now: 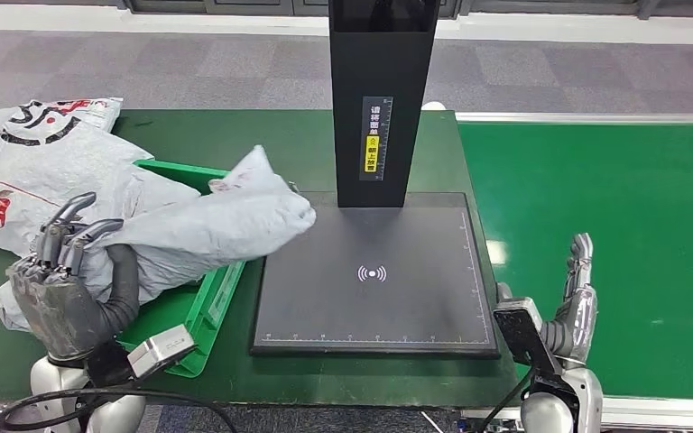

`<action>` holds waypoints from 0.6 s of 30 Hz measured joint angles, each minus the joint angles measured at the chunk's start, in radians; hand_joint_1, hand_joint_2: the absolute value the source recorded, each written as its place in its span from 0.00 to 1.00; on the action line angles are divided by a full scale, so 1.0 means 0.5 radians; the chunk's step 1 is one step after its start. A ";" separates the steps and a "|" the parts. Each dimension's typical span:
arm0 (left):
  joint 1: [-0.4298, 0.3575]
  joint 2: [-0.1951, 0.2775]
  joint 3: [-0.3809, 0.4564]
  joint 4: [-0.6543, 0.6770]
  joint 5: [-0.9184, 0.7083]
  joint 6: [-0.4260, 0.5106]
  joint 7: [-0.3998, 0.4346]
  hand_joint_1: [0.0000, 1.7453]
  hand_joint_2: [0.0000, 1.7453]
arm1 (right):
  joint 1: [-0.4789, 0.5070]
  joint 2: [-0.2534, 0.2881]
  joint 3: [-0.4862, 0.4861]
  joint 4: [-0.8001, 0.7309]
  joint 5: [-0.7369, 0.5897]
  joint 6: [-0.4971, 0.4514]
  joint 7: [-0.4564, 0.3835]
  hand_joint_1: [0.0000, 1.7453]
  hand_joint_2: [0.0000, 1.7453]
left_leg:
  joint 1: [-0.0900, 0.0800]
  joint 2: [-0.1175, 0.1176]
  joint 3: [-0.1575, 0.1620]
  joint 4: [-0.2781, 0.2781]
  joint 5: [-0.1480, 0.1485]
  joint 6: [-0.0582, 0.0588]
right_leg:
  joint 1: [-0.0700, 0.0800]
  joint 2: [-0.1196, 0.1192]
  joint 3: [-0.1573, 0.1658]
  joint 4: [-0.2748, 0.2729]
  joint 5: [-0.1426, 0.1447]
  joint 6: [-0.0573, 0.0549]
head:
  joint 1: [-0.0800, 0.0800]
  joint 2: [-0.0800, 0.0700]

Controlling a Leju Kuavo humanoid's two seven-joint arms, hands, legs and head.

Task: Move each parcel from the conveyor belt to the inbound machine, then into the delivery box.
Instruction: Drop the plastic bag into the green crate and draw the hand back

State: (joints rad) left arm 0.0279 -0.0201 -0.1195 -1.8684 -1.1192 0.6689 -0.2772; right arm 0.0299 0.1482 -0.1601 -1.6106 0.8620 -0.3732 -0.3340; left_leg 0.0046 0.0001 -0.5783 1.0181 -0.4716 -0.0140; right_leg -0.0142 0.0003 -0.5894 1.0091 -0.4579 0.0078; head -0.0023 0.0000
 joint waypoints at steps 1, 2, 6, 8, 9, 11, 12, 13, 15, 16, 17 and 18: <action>-0.006 -0.006 0.016 0.004 -0.080 0.021 0.051 1.00 1.00 | -0.005 0.004 0.007 0.000 0.003 0.000 0.004 0.00 1.00 | 0.000 0.000 0.000 0.000 0.000 0.000 | 0.000 0.000 0.000 0.000 0.000 0.000 | 0.000 0.000; -0.016 -0.011 0.032 0.008 -0.160 0.033 0.102 1.00 1.00 | -0.011 0.007 0.014 0.000 0.006 0.000 0.007 0.00 1.00 | 0.000 0.000 0.000 0.000 0.000 0.000 | 0.000 -0.001 0.000 0.000 0.000 0.000 | 0.000 0.000; -0.072 -0.046 0.114 0.021 -0.518 0.048 0.313 1.00 1.00 | -0.027 0.022 0.034 0.002 0.018 0.000 0.010 0.00 1.00 | 0.000 -0.001 0.001 0.000 0.001 0.000 | 0.000 -0.001 0.002 0.000 0.000 0.000 | 0.000 0.000; -0.094 -0.061 0.154 0.022 -0.670 0.050 0.404 1.00 1.00 | -0.030 0.026 0.038 0.003 0.019 -0.001 0.010 0.00 1.00 | 0.000 -0.001 0.001 0.000 0.001 0.000 | 0.000 -0.001 0.002 0.000 0.000 0.000 | 0.000 0.000; -0.103 -0.066 0.174 0.022 -0.734 0.050 0.443 1.00 1.00 | -0.031 0.028 0.040 0.005 0.019 -0.002 0.010 0.00 1.00 | 0.000 -0.001 0.001 0.000 0.001 0.000 | 0.000 -0.001 0.002 0.000 0.000 0.000 | 0.000 0.000; -0.121 -0.075 0.230 0.022 -0.805 0.052 0.471 1.00 1.00 | -0.034 0.031 0.045 0.010 0.019 -0.007 0.010 0.00 1.00 | 0.000 -0.001 0.001 0.000 0.001 0.000 | 0.000 -0.001 0.002 0.000 0.000 0.000 | 0.000 0.000; -0.129 -0.085 0.272 0.022 -0.817 0.053 0.448 1.00 1.00 | -0.034 0.032 0.048 0.014 0.019 -0.009 0.010 0.00 1.00 | 0.000 -0.001 0.001 0.000 0.001 0.000 | 0.000 -0.001 0.002 0.000 0.000 0.000 | 0.000 0.000; -0.137 -0.100 0.322 0.022 -0.819 0.054 0.399 1.00 1.00 | -0.034 0.033 0.051 0.018 0.020 -0.011 0.010 0.00 1.00 | 0.000 -0.001 0.001 0.000 0.001 0.000 | 0.000 -0.001 0.002 0.000 0.000 0.000 | 0.000 0.000; -0.150 -0.140 0.430 0.021 -0.820 0.055 0.300 1.00 1.00 | -0.034 0.036 0.054 0.023 0.020 -0.012 0.010 0.00 1.00 | 0.000 -0.001 0.001 0.000 0.001 0.000 | 0.000 -0.001 0.002 0.000 0.000 0.000 | 0.000 0.000; -0.155 -0.157 0.477 0.021 -0.820 0.055 0.267 1.00 1.00 | -0.034 0.037 0.055 0.024 0.020 -0.012 0.010 0.00 1.00 | 0.000 -0.001 0.001 0.000 0.001 0.000 | 0.000 -0.001 0.001 0.000 0.000 0.000 | 0.000 0.000; -0.161 -0.175 0.517 0.021 -0.821 0.056 0.244 1.00 1.00 | -0.034 0.038 0.055 0.026 0.020 -0.012 0.010 0.00 1.00 | 0.000 -0.001 0.001 0.000 0.001 0.000 | 0.000 -0.001 0.001 0.000 0.000 0.000 | 0.000 0.000; -0.166 -0.191 0.552 0.021 -0.821 0.056 0.218 1.00 1.00 | -0.034 0.038 0.056 0.027 0.020 -0.013 0.010 0.00 1.00 | 0.000 -0.001 0.001 0.000 0.001 0.000 | 0.000 -0.001 0.002 0.000 0.000 0.000 | 0.000 0.000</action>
State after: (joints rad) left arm -0.0549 -0.1158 0.1565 -1.8578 -1.5296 0.6967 -0.1684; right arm 0.0128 0.1673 -0.1322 -1.5969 0.8721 -0.3795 -0.3292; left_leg 0.0048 -0.0002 -0.5776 1.0180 -0.4712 -0.0139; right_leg -0.0140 -0.0001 -0.5886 1.0091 -0.4579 0.0077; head -0.0023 0.0000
